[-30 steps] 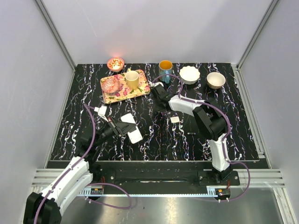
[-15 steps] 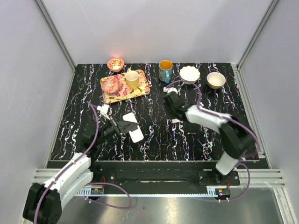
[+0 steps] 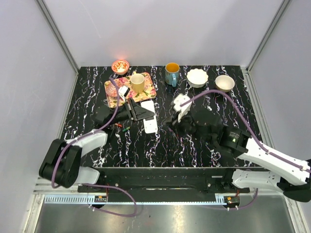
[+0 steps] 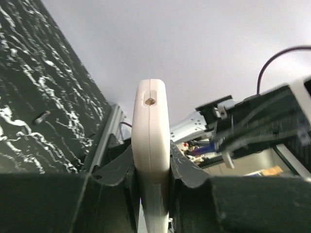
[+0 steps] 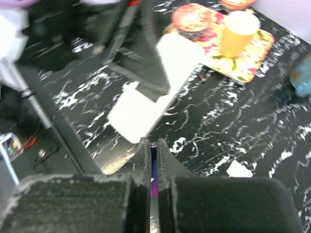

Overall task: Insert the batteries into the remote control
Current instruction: Load the battery into the remote control.

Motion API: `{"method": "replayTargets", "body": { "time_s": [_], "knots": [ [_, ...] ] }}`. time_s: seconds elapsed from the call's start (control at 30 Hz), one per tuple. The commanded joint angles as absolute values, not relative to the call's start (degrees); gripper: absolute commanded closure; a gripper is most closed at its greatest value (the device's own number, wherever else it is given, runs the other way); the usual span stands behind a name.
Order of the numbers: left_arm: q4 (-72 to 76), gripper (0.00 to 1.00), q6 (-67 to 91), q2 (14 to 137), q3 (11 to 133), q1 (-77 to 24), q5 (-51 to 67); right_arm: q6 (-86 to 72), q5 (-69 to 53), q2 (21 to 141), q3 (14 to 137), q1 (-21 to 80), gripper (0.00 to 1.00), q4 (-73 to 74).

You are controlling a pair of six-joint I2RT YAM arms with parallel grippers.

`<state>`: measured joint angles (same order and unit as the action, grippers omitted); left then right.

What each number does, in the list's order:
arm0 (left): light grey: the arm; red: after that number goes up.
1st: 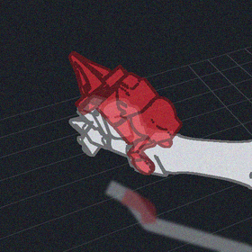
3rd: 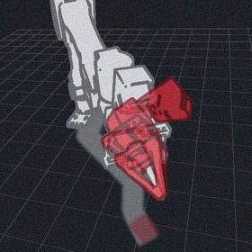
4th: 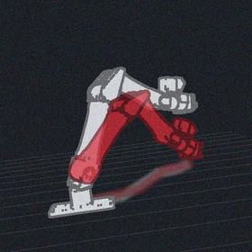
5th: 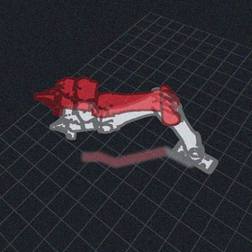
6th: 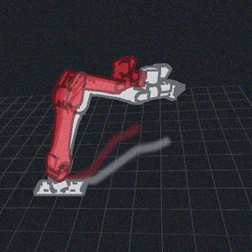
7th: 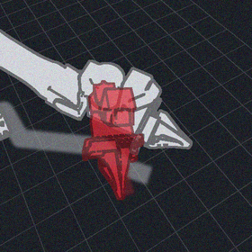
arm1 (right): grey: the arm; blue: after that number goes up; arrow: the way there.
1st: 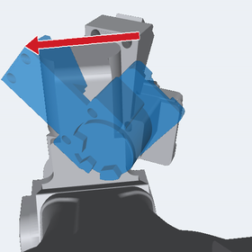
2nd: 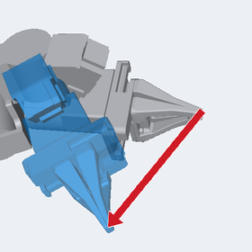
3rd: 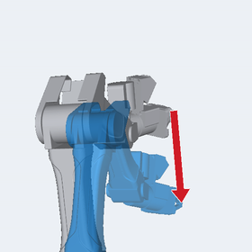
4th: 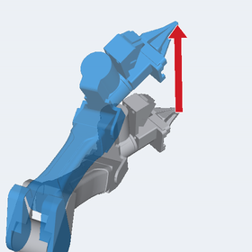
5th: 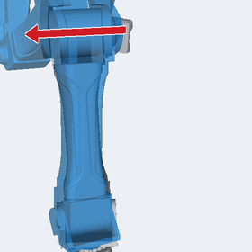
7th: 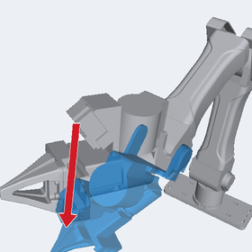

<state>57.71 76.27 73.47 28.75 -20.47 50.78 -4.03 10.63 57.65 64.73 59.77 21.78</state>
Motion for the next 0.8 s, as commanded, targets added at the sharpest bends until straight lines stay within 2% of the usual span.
{"method": "replayTargets", "body": {
  "time_s": [0.0,0.1,0.27,0.37,0.5,0.53,0.77],
  "knots": [
    [80.22,1.00,90.34,81.45,33.74,-21.53,59.32,6.32,14.67,59.67,68.28,67.58,1.00,25.92],
    [80.08,1.00,90.09,82.53,34.19,-22.49,59.68,7.55,13.19,59.94,69.35,69.43,1.00,24.97],
    [71.82,1.00,85.35,81.04,35.24,-24.08,60.82,10.72,10.99,61.08,70.57,70.31,1.00,24.61],
    [58.58,1.00,77.11,77.79,37.43,-25.13,61.43,12.48,10.20,62.84,71.54,70.93,1.00,24.52],
    [25.23,1.00,58.57,71.39,41.48,-26.45,58.19,14.58,7.57,64.42,72.51,71.72,1.00,23.20],
    [22.70,1.00,54.97,70.67,41.75,-26.46,56.79,14.85,7.21,64.95,73.03,71.98,1.00,23.20],
    [23.38,1.00,56.33,69.52,39.82,-26.46,57.74,17.14,4.83,66.01,71.11,74.44,1.00,19.52]
  ]
}}
